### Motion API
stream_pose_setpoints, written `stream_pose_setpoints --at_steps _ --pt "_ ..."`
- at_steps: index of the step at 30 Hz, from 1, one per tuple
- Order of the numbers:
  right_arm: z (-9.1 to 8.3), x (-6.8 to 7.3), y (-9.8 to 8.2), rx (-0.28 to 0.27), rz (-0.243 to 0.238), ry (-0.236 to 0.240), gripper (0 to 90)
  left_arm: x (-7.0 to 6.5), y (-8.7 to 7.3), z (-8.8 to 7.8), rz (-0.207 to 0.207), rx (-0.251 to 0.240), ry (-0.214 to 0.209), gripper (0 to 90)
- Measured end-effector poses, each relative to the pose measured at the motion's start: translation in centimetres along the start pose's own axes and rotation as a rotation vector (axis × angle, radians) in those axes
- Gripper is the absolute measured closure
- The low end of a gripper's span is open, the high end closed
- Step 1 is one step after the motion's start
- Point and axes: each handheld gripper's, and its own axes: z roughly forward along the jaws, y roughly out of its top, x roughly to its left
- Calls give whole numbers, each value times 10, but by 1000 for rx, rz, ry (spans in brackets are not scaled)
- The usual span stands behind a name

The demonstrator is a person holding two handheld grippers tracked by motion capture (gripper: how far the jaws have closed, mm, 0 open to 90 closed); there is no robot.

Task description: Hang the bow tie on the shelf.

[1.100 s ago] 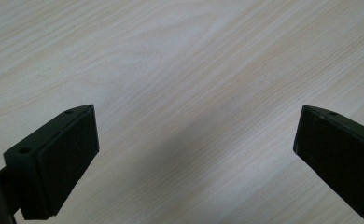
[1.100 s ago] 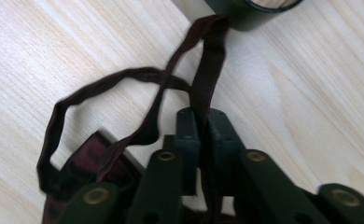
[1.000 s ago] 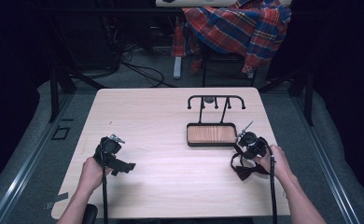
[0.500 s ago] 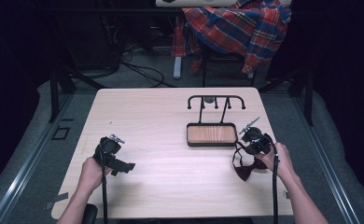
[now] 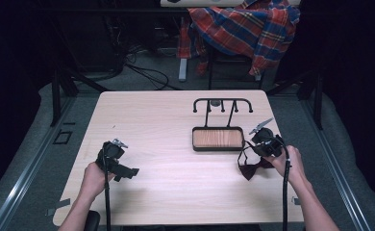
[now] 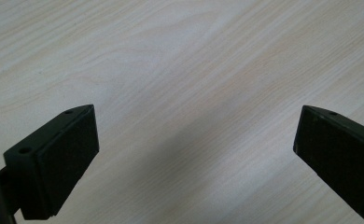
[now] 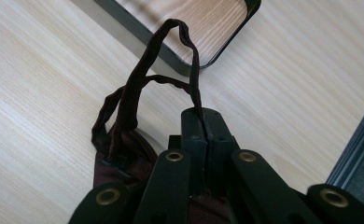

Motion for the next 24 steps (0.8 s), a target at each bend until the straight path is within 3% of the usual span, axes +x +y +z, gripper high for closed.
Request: stream_pose_setpoints --at_steps 1,7,24 --pt "-4 0 1 -7 -6 -19 892 0 0 0 1 2 -2 2" --pt "-11 3 3 -51 -4 -33 892 0 0 0 3 0 -1 1" --pt "-22 4 7 -98 -7 -46 892 0 0 0 5 0 -1 2"
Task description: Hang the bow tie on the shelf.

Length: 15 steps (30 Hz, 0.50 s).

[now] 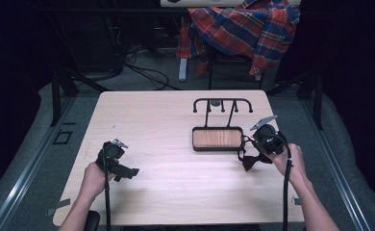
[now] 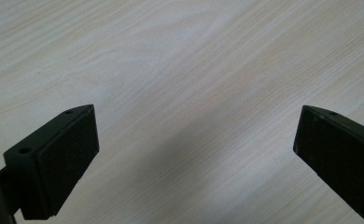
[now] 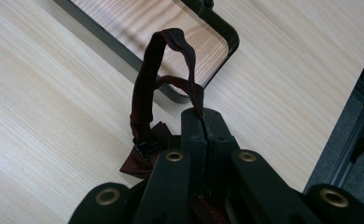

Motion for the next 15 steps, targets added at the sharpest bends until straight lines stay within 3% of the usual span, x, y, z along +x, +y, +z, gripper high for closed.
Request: stream_pose_setpoints --at_steps 15 --pt "-13 0 7 -34 20 45 890 0 0 0 2 2 -2 2"
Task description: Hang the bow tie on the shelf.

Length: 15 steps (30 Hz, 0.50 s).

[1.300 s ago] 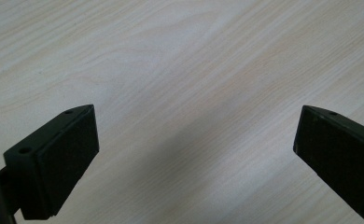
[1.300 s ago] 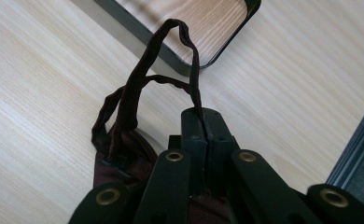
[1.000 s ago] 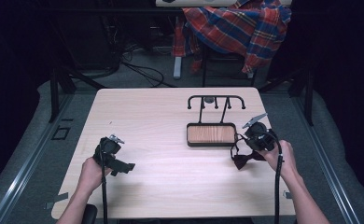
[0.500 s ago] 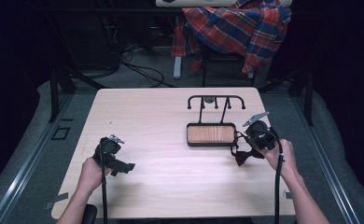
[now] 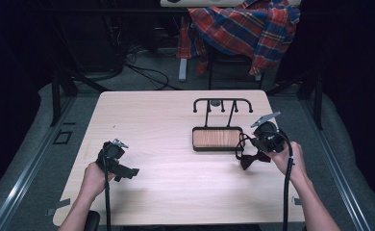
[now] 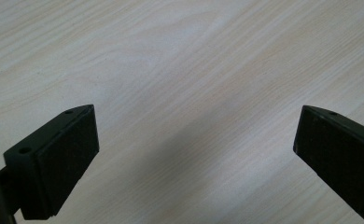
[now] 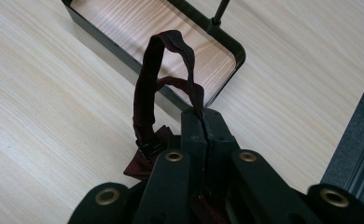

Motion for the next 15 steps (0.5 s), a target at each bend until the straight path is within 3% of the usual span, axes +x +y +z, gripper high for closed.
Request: stream_pose_setpoints --at_steps 15 --pt "-14 -6 6 -62 31 1 891 -1 0 0 5 1 -5 2"
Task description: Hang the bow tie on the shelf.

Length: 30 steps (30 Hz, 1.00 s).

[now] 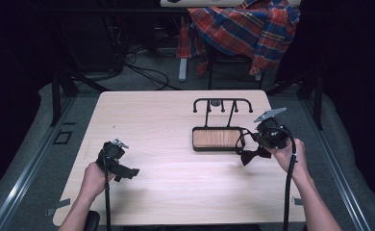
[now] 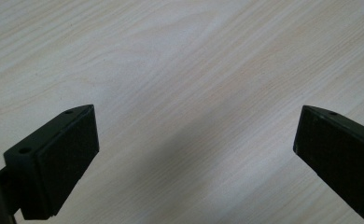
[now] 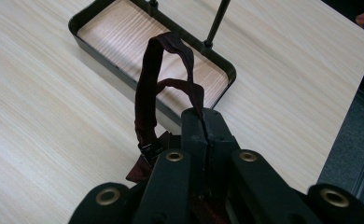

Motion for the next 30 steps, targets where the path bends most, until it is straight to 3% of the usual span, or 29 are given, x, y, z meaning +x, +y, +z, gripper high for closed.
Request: stream_pose_setpoints --at_steps 21,30 --pt "-13 -3 13 -56 14 -2 891 0 0 0 3 4 0 2" --pt "-22 -12 16 -90 50 -23 891 0 1 1 2 6 1 2"
